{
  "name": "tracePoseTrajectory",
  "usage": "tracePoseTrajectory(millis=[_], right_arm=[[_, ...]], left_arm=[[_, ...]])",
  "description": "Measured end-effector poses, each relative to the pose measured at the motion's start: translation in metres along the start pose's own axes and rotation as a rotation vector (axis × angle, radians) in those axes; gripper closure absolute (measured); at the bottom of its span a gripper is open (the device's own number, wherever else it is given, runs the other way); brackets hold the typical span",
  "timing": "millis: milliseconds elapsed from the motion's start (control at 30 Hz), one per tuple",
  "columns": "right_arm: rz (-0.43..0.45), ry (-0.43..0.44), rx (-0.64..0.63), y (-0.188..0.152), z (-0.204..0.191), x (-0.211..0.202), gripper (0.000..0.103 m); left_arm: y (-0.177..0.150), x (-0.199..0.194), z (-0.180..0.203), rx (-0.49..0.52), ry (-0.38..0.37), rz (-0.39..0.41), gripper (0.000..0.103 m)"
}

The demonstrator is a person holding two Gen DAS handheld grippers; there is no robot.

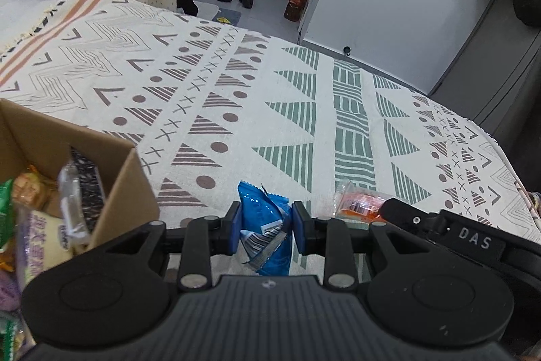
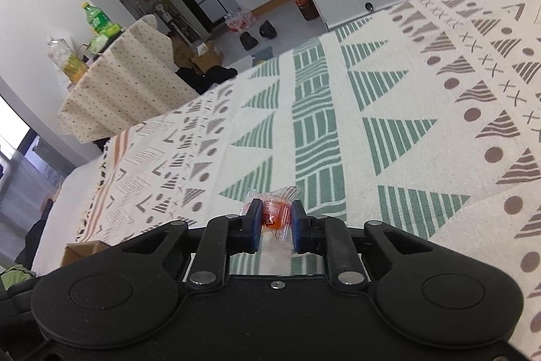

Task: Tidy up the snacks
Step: 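Carry the blue and orange packets into the box and open both tools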

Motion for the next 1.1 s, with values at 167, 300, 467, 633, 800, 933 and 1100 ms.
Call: tracePoseTrajectory(millis=[167,300,467,633,800,933,1100], right_arm=[[0.028,0.032,-0.003,0.005,-0.013,-0.018,0.086],[0.054,0.065,-0.011,0.010,-0.026,-0.033,0.087],[0.073,0.108,-0.026,0.011,-0.043,-0.049,0.087],[0.090,0.143,-0.042,0.011,-0.057,-0.064,0.087],[0.106,0.187,-0.062,0.011,-0.075,-0.078,0.087],[0.114,0.212,-0.077,0.010,-0.088,-0.086,0.087],[0.110,0.241,-0.100,0.004,-0.105,-0.089,0.087]], left_arm=[[0.006,-0.023,-0.003,-0.001,0.021,0.030,0.073],[0.010,-0.044,-0.004,0.002,0.031,0.058,0.073],[0.014,-0.067,-0.006,0.002,0.047,0.090,0.073],[0.017,-0.088,-0.014,-0.006,0.069,0.115,0.073],[0.021,-0.111,-0.024,-0.017,0.091,0.143,0.073],[0.025,-0.130,-0.032,-0.022,0.108,0.172,0.073],[0.027,-0.147,-0.051,-0.048,0.133,0.191,0.073]])
Point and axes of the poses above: each gripper's, at about its wrist camera, not at the fingertips, and x roughly the way its jaws point, z to its right, y to its top, the point moved 10 cm from there along x, roughly the way its jaws point, and after that the axes turned 4 degrees about z, right-handed, at the moved point
